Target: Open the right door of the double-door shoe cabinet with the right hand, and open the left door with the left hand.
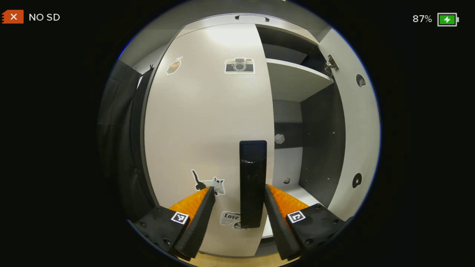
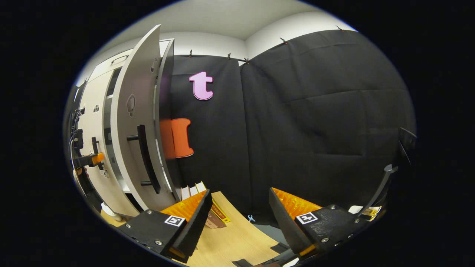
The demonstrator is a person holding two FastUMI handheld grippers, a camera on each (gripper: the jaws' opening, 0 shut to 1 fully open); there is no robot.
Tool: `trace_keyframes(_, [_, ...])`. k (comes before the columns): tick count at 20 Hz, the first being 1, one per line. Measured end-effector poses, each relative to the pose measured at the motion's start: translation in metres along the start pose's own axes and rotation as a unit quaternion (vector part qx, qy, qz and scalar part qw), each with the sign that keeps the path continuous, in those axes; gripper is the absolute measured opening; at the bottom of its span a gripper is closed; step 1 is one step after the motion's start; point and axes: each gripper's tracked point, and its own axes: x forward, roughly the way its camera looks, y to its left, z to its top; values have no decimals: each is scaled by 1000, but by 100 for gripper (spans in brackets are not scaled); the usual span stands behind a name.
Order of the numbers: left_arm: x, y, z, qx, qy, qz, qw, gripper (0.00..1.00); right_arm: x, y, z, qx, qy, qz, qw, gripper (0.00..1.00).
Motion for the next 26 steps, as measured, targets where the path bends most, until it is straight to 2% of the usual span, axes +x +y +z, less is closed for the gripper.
trace_keyframes(4, [3,-15,0,-21,4,-31,999,53,2,7,-1,-3,-1,4,1000,93])
trace_keyframes(6, [4,-16,-3,-12,10,-30,999,33,2,11,0,-4,-1,6,1000,93])
trace_keyframes(9, [-2,-15,-3,-16,9,-44,999,29,2,18,3,1,-4,11,1000,93])
trace_keyframes(10, [-2,-15,-5,-21,11,-50,998,20,2,21,3,3,-4,13,1000,93])
trace_keyframes(12, [-11,-14,-5,-17,8,-61,998,11,3,26,5,2,-6,15,1000,93])
trace_keyframes(17, [-60,-2,-4,-27,2,-96,995,11,-4,45,9,-3,-16,28,999,93])
trace_keyframes(26, [-98,24,-4,-34,5,-113,993,11,-12,58,14,-12,-22,22,999,93])
